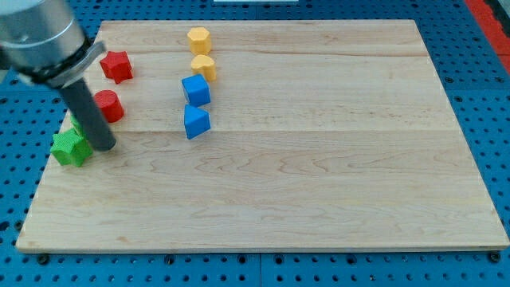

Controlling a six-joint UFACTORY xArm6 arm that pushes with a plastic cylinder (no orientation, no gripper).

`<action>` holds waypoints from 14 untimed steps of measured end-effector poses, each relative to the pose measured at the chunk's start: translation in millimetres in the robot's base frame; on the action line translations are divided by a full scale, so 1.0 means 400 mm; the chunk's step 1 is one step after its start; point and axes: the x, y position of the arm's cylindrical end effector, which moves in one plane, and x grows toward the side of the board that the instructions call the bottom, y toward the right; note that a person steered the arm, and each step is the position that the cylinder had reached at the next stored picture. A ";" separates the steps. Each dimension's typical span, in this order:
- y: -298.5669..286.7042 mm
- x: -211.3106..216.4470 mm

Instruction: Adjust the red blocks and green blocks to form a vertical line

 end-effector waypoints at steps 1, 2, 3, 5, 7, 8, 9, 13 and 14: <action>-0.019 -0.111; -0.018 -0.124; 0.040 -0.133; -0.004 -0.162; -0.059 -0.197; 0.032 -0.226; 0.079 -0.276; 0.146 -0.337; 0.010 -0.366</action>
